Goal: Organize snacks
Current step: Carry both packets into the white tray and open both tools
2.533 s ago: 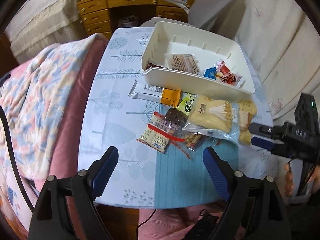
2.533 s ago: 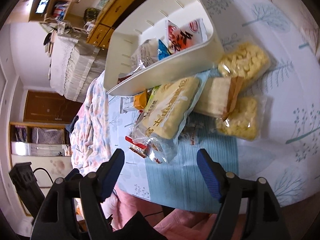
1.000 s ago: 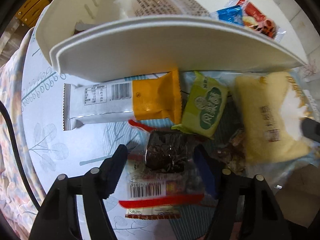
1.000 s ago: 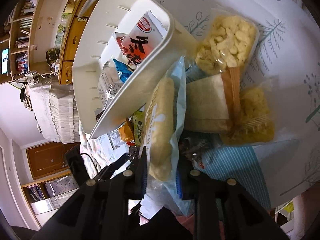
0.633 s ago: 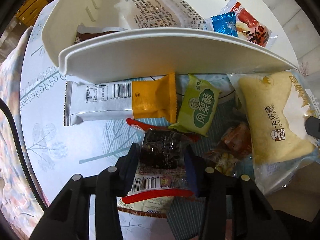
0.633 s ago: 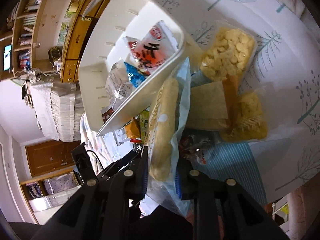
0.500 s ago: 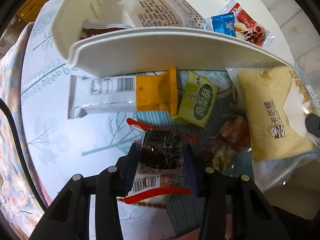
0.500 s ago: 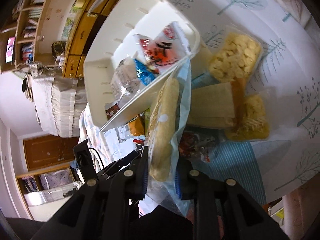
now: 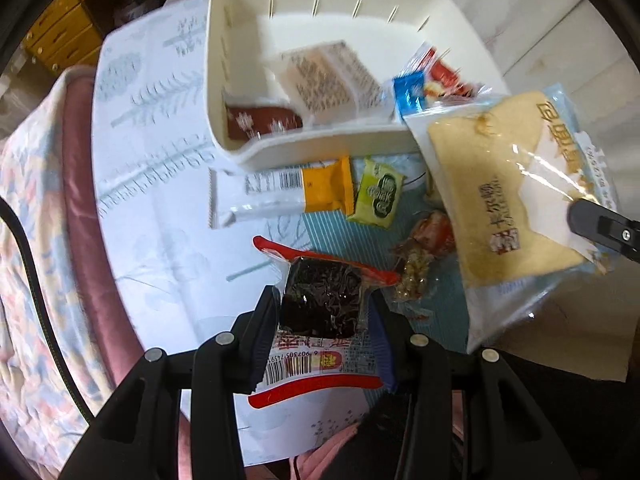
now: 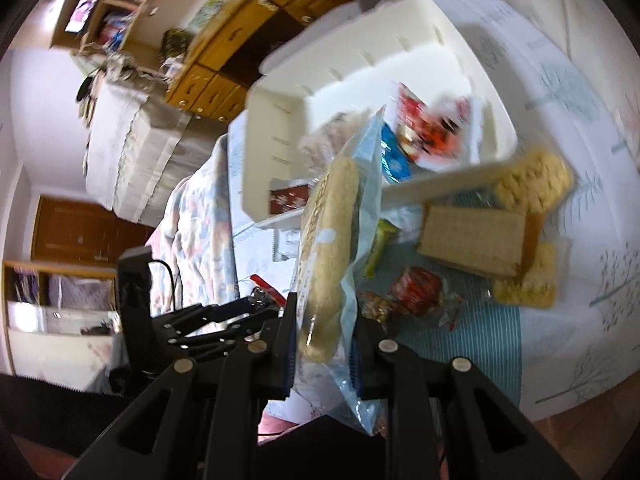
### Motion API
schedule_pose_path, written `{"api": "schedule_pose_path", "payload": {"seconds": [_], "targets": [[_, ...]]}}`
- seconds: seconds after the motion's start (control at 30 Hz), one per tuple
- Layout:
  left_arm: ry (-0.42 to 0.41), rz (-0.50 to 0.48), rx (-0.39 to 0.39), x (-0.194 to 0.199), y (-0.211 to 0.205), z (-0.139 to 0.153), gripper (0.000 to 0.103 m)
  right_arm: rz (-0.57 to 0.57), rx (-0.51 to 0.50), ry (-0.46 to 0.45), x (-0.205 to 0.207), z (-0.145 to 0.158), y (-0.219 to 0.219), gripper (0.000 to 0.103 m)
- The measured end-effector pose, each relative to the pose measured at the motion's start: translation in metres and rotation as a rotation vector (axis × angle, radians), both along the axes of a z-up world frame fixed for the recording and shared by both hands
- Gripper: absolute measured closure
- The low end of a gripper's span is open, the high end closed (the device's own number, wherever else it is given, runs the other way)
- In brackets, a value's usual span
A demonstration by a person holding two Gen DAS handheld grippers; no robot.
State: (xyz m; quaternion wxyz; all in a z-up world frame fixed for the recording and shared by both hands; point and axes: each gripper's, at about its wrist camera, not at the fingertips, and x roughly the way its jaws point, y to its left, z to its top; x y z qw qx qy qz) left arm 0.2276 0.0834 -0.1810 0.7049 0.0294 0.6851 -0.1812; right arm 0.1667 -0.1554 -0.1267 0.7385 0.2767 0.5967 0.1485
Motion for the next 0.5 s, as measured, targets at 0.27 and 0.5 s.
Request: {"api": "schedule_pose_path", "payload": {"seconds": [0.27,0.5], "targets": [[-0.136,-0.021,-0.055,0.027,0.012,0.064,0.061,0.019,-0.028,-0.151,0.018,0.045,0.015,0.082],[-0.243,-0.002,-0.082,0.066,0.005,0.092,0.061,0.001,-0.076,-0.273,0.051,0.062,0.021,0.082]]}}
